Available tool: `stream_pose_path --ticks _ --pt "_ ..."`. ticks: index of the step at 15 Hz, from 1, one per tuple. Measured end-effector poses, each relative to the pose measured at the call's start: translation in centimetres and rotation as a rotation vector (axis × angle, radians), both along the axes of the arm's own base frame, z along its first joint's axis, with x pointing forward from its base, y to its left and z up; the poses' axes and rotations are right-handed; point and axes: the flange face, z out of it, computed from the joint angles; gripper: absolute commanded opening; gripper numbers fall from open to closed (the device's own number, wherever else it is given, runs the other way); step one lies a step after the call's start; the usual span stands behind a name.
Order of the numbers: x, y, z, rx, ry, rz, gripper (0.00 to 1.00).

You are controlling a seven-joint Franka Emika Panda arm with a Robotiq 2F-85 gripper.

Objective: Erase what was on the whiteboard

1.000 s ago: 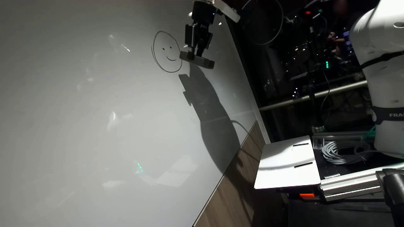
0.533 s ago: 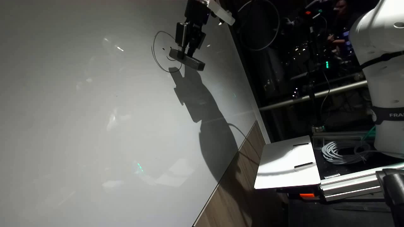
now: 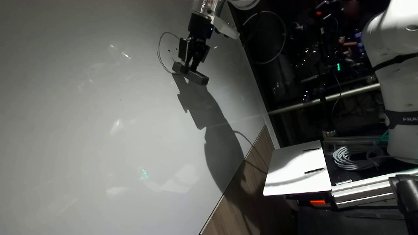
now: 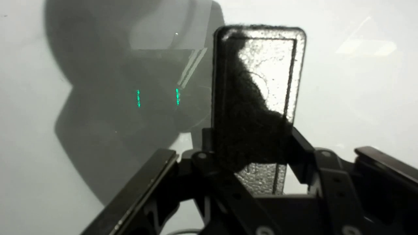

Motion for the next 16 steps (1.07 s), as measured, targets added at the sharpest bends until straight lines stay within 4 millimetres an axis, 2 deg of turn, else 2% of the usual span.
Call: stream_pose_path --ticks 5,16 --pt "1.2 0.3 -2.0 -0.001 0.026 -0.005 0.3" --pt "1.5 -0.1 -2.5 -0.05 0.03 -0.04 0.3"
